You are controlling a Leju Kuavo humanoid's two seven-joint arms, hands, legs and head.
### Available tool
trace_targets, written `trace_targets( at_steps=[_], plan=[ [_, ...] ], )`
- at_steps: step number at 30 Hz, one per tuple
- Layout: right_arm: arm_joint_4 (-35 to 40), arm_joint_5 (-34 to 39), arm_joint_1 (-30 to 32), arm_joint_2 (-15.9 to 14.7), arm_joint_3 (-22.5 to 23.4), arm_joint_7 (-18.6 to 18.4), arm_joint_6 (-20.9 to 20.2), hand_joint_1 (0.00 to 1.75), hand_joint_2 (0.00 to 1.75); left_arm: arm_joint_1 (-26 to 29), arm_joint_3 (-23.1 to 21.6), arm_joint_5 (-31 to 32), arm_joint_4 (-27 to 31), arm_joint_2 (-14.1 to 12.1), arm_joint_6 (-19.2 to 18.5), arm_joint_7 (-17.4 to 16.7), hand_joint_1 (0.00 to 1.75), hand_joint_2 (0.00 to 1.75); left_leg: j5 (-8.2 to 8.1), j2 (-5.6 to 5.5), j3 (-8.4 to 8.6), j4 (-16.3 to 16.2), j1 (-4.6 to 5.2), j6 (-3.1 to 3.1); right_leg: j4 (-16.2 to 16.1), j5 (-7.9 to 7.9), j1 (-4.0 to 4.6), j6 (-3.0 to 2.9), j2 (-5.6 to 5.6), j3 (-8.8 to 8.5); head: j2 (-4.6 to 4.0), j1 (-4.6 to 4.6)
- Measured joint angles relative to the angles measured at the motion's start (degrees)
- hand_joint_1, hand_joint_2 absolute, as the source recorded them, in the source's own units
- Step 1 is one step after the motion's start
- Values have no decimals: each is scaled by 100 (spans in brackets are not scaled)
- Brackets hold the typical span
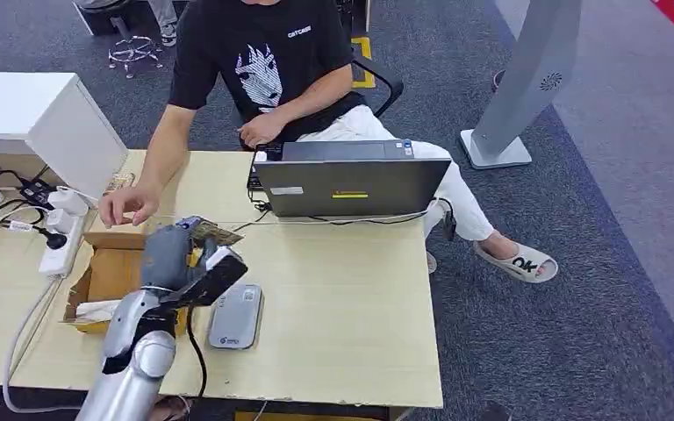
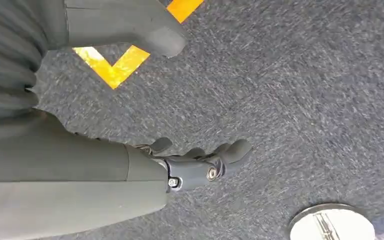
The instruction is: Pass the card to the sensor for recognition and then transmit it.
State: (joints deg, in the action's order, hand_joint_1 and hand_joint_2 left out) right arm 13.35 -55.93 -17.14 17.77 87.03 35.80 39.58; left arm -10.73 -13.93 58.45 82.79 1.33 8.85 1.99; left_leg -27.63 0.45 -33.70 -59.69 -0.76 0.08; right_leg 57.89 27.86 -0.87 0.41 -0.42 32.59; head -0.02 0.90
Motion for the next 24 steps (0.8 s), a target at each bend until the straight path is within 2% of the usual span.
trace_targets(
  at_steps=[4, 8, 11, 16, 21, 24],
  plan=[
    [-44, 15, 19, 0, 0, 0, 0, 0, 175, 108, -403, 175, -41, -28, -54, -50, 175, 175, 0, 0, 0, 0, -1, 0, 0, 0, 0, 0, 0, 1, 0, 0],
    [-77, -7, 20, 0, 0, -105, 0, 0, 175, 112, -616, 376, -138, -114, -251, -337, 175, 175, 0, 0, 1, 1, -2, 0, 1, 1, 2, 0, 0, 2, 0, 0],
    [-81, -133, 27, 0, 0, -199, 0, 0, 175, 115, -710, 642, -284, -258, -423, -562, 175, 175, 0, 4, 1, 1, -4, 0, 2, 1, 3, 0, 5, 4, 0, 0],
    [-83, -168, 29, 0, 0, -238, 0, 0, 175, 129, -754, 973, -474, -483, -463, -734, 175, 175, 0, 4, 0, 1, -4, -1, 2, 1, 3, -1, 5, 5, 0, 0],
    [-87, -170, 29, 0, 0, -240, 0, 0, 175, 131, -806, 1055, -559, -579, -465, -758, 175, 175, 0, 5, -1, 1, -2, 0, 1, 0, 2, 0, 5, 5, 0, -2],
    [-107, -87, 32, 0, 0, -238, 0, 0, 175, 117, -819, 1487, -584, -594, -424, -1045, 175, 175, 0, 4, -1, 0, -2, 0, 0, 0, 1, 0, 4, 4, 0, 0]
  ],
)
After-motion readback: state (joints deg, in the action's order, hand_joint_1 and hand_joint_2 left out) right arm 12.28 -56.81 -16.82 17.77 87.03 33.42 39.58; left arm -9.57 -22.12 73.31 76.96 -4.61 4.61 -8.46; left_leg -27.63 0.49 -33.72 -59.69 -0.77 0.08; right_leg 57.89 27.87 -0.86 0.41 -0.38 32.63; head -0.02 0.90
